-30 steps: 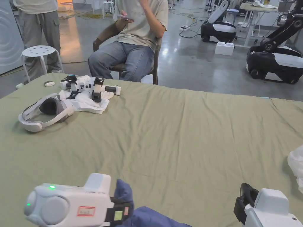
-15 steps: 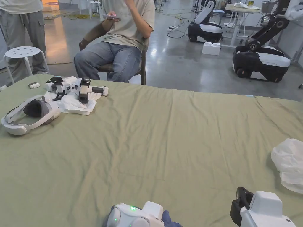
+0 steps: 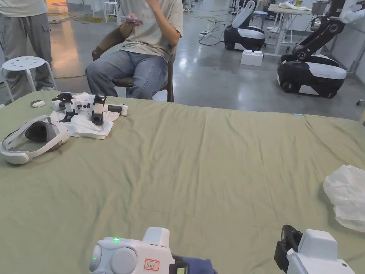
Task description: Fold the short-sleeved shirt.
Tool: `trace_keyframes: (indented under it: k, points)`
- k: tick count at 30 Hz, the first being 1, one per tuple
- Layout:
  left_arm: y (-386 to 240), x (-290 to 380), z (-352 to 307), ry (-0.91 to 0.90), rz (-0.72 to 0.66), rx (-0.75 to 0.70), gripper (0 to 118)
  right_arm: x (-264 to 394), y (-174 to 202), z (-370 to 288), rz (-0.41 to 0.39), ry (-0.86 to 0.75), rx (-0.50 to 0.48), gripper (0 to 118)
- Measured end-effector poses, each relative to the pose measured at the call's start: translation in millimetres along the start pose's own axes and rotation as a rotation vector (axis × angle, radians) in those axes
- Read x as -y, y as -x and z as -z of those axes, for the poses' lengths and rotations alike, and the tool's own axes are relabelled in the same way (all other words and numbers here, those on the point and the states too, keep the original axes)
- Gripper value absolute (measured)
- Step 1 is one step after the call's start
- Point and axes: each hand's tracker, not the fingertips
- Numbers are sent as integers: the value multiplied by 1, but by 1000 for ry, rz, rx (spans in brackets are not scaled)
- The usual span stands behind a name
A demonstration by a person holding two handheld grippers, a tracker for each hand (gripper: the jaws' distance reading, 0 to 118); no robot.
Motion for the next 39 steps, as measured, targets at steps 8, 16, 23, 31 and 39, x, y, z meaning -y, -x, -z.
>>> trace_keyframes:
  k: [8, 16, 23, 31, 39]
  points:
    - [33, 42, 74, 90, -119, 160, 3, 4, 4, -1, -2, 8, -4, 0]
    - [32, 46, 59, 6, -89, 157, 2, 3, 10, -1, -7, 1, -9, 0]
    - [5, 5, -1, -305, 166, -104, 2, -8, 29, 8, -40, -65, -8, 0]
    - [2, -33, -82, -819, 280, -450, 2, -45, 43, 9, -20, -210, 13, 0]
    - [19, -29, -134, -1078, 263, -589, 3, -75, 47, -6, -26, -326, 39, 0]
